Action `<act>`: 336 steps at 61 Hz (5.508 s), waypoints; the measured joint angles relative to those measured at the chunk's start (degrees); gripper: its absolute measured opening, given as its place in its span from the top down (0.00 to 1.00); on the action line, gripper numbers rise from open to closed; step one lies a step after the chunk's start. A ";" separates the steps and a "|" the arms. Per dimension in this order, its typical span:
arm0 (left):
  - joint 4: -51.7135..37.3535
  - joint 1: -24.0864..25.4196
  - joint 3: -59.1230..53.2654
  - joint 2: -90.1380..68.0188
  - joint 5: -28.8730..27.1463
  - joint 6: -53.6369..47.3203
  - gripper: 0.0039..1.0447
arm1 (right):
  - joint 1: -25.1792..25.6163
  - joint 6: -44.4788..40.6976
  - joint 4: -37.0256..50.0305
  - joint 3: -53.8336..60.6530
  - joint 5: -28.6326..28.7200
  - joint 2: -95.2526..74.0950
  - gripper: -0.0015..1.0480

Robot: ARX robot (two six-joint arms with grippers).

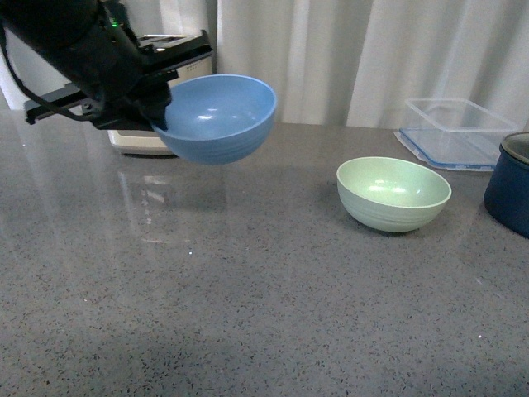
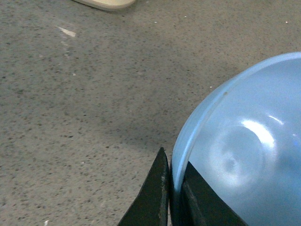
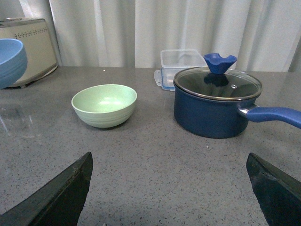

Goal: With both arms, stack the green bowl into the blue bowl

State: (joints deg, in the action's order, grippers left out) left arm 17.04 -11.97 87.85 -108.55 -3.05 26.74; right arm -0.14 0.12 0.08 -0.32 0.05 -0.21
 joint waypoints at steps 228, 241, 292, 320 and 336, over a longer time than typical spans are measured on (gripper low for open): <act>-36.48 11.85 -86.64 89.29 2.93 -26.29 0.97 | 0.02 0.02 0.00 0.00 0.00 0.00 0.10; -31.95 11.85 -86.64 93.85 2.93 -26.29 0.97 | 0.00 0.00 0.00 0.00 0.02 0.00 0.10; -17.09 11.85 -86.64 108.32 3.02 -26.29 0.74 | 0.00 0.00 0.00 0.00 0.00 0.00 0.10; -17.07 11.85 -86.64 108.34 2.95 -26.34 0.07 | -9.88 11.19 6.71 -16.46 17.73 -30.40 0.10; -17.07 11.85 -86.64 108.34 2.93 -26.38 0.06 | -13.88 16.02 2.80 -40.85 8.24 -70.62 0.10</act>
State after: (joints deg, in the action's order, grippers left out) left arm -0.03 -0.12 1.21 -0.21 -0.12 0.36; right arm -14.02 16.14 2.87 -41.17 8.29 -70.83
